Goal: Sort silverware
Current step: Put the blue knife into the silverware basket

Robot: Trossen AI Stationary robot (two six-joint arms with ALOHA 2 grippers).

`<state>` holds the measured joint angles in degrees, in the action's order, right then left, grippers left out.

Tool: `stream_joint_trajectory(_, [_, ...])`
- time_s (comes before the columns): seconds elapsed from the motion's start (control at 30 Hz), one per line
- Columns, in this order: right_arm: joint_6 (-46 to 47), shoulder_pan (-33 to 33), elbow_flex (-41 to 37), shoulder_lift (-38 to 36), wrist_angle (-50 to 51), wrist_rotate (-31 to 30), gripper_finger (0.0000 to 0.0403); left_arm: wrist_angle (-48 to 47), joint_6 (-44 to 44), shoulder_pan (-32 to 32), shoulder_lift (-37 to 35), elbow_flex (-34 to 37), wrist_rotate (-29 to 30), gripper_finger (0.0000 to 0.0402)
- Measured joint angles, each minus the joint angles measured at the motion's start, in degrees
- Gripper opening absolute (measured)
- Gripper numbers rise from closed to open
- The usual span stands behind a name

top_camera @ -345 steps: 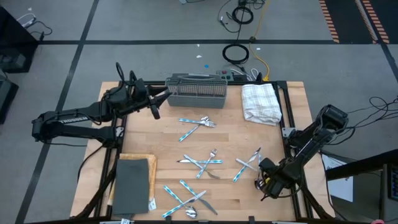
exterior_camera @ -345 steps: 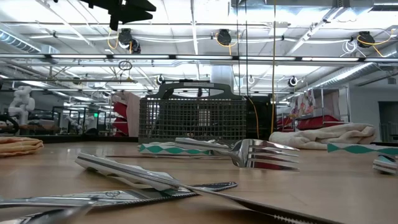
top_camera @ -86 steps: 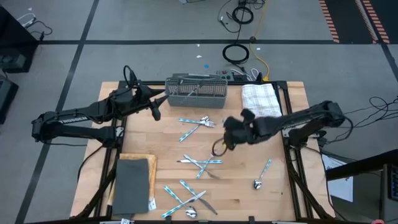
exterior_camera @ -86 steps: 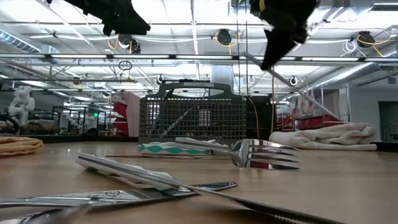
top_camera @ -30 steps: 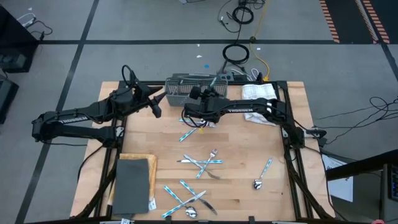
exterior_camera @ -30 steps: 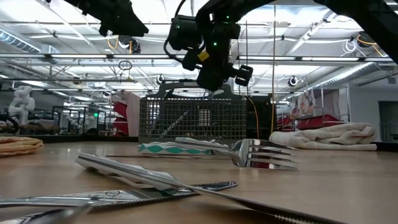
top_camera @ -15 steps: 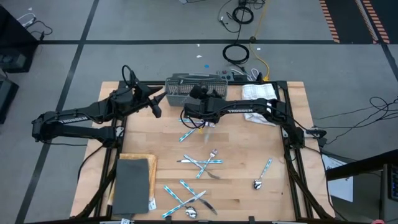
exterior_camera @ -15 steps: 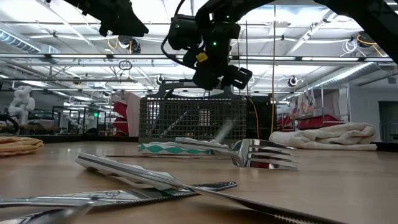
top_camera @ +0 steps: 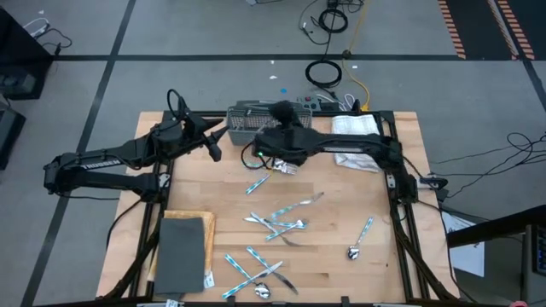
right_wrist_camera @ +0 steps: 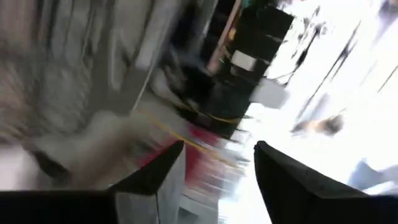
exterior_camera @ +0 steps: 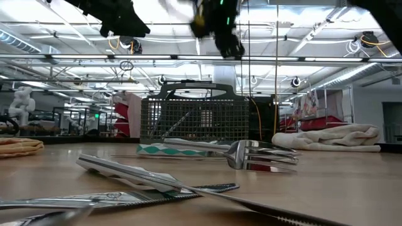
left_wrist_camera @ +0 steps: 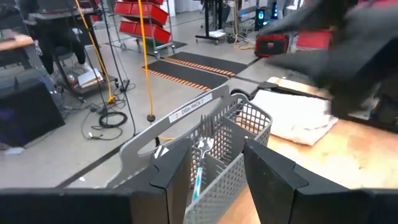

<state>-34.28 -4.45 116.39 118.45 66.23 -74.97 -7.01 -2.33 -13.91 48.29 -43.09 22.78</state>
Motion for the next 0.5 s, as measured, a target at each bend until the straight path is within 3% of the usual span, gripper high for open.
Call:
stream_joint_trajectory(0.07, [20.99,2.13,3.80,-2.10,8.91,9.45,0.0176,0.00,-1.12,0.01,0.00,0.00,-0.70,0.0151])
stream_joint_trajectory(0.13, [39.51,3.00,6.54,-4.20,16.82,28.22,0.0176,0.02,-1.68,0.00,0.00,0.00,-2.04,0.0151])
stream_joint_trajectory(0.2, [46.59,2.98,6.78,-6.42,19.58,47.12,0.0176,0.00,-1.70,0.02,0.00,0.00,-3.03,0.0151])
stream_joint_trajectory(0.23, [46.62,3.12,6.52,-7.02,19.75,53.64,0.0176,0.00,-1.70,0.02,0.00,0.00,-3.08,0.0151])
stream_joint_trajectory(0.3, [43.49,4.33,5.43,-7.17,19.83,59.35,0.0176,0.00,-1.58,0.00,0.00,0.00,-3.09,0.0151])
stream_joint_trajectory(0.37, [37.68,5.71,2.49,-6.84,20.81,60.26,0.0176,0.00,-1.39,0.00,0.00,0.00,-3.06,0.0151])
stream_joint_trajectory(0.5, [32.54,6.50,-9.42,-6.84,18.49,65.17,0.0176,-0.02,-1.44,0.00,0.02,0.00,-3.06,0.0151])
